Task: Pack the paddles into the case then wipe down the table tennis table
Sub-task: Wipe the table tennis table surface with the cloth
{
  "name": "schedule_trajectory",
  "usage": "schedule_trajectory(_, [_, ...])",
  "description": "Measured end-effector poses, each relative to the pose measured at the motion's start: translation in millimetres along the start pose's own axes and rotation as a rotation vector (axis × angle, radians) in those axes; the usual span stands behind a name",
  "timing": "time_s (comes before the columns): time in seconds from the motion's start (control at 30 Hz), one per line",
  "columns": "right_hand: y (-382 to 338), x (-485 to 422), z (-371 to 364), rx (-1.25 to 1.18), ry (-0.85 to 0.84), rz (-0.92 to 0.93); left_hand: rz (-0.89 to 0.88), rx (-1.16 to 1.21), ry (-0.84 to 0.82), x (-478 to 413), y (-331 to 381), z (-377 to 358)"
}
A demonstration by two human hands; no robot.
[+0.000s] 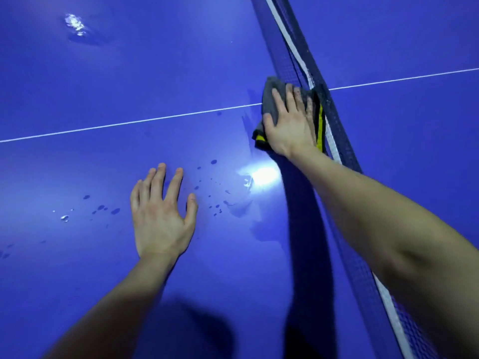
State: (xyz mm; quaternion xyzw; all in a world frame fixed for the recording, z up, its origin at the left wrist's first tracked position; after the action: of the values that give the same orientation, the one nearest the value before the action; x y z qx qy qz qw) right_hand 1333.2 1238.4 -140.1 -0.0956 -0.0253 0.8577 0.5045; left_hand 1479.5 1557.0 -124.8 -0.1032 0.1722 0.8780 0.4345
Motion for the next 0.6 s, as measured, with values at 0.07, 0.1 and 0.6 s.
schedule_trajectory(0.07, [-13.9, -29.3, -6.3, -0.007, -0.014, 0.033, 0.005, 0.003, 0.018, 0.6, -1.3, 0.2])
schedule_trajectory(0.1, [-16.9, -31.7, -6.9, -0.005, -0.014, 0.052, 0.007, -0.002, 0.021, 0.5, -1.3, -0.4])
schedule_trajectory(0.6, [-54.1, 184.1, 25.8, -0.088, -0.060, 0.419, 0.008, -0.020, -0.019, 0.6, -5.3, -4.2])
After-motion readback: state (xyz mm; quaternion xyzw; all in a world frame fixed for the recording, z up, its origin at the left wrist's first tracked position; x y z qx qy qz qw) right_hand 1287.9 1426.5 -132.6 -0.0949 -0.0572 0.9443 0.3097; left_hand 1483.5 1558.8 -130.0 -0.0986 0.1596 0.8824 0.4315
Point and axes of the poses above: each hand's wrist, its own x-axis away from the middle knuckle, its own z-axis out of the back of the hand, y = z × x, the point moved 10 cm from there along -x, towards the middle knuckle, and after that the axes turned 9 degrees about y, right-handed, at the moved point
